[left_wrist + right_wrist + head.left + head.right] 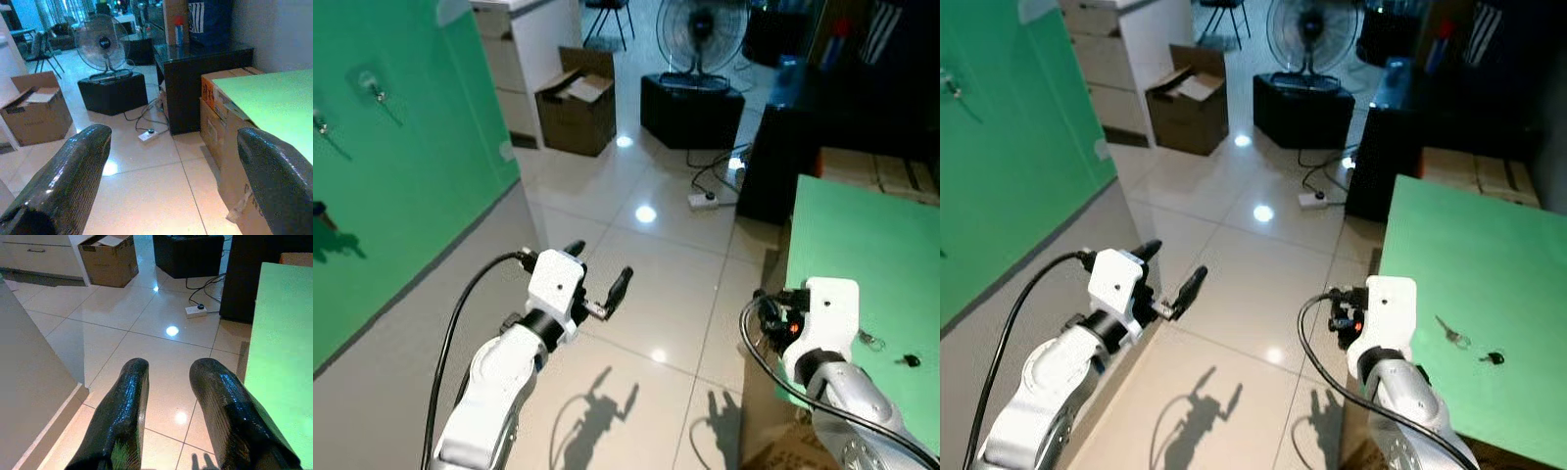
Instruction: Hang keys on a hook
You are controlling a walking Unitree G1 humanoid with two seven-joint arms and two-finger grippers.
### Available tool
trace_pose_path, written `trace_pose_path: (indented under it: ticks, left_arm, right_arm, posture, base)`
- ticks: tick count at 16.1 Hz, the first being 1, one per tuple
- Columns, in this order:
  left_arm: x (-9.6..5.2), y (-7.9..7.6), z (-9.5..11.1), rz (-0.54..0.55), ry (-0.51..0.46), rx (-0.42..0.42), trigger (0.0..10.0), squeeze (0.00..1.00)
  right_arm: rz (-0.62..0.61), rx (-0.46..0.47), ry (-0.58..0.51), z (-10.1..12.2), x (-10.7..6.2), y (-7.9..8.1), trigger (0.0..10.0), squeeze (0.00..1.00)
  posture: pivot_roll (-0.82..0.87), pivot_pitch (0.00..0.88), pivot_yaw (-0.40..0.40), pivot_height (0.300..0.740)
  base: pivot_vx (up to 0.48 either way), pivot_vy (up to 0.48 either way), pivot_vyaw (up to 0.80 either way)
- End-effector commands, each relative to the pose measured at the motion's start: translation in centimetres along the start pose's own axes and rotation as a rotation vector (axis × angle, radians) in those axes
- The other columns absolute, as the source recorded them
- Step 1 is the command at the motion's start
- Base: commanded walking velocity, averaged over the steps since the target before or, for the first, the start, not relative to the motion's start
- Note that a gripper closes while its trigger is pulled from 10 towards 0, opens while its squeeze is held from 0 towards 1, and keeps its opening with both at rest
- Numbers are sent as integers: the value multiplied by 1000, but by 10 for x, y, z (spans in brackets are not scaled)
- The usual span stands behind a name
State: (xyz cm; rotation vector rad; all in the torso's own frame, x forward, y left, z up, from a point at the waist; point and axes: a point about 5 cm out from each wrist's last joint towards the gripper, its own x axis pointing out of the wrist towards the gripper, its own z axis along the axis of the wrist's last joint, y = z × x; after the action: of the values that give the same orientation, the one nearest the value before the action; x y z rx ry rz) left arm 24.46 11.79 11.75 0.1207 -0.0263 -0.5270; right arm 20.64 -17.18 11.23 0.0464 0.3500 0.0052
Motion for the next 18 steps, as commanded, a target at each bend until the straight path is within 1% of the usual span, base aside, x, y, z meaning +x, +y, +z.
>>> trace_pose_path:
  ticks: [1, 4, 9, 10, 11, 12, 13, 17, 18]
  left_arm:
    - [2, 5, 2, 19, -7, 24, 10000, 0]
    - [4, 4, 3, 12, -12, 24, 10000, 0]
    - [6, 3, 3, 14, -15, 21, 10000, 0]
    - [6, 4, 2, 16, -12, 27, 10000, 0]
    - [7, 8, 0, 37, 19, 3, 10000, 0]
    - [8, 9, -1, 46, 27, -5, 10000, 0]
    - [9, 11, 0, 52, 21, -9, 10000, 0]
    - [10, 10, 0, 36, 16, 7, 10000, 0]
    - [11, 9, 0, 29, 17, 9, 10000, 0]
  right_arm:
    - [-13, -4, -12, 3, 1, 0, 10000, 0]
    - [-28, -3, -18, 4, 1, -1, 10000, 0]
    - [-34, -5, -23, 6, 2, -1, 10000, 0]
    - [-34, -5, -24, 6, 2, -1, 10000, 0]
    - [-34, -7, -24, 6, 2, 0, 10000, 0]
    - [-34, -7, -24, 6, 2, -1, 10000, 0]
    - [-36, -11, -26, 6, 2, -1, 10000, 0]
    - [-44, -15, -30, 7, 1, -1, 10000, 0]
    - [-46, -14, -31, 7, 1, -1, 10000, 0]
  posture:
    - [-83, 0, 51, 740]
    - [-89, 0, 55, 740]
    - [-89, 0, 52, 740]
    - [-91, 0, 53, 740]
    - [-91, 0, 54, 740]
    - [-92, 0, 55, 740]
    - [-92, 0, 56, 740]
    - [-97, 0, 60, 740]
    - [-100, 0, 63, 740]
  base:
    - [0, 0, 0]
    - [0, -480, 0]
    - [0, -480, -800]
    - [0, -285, 0]
    - [0, 0, 0]
    - [0, 0, 0]
    - [0, 476, -800]
    - [0, 475, -800]
    - [0, 0, -800]
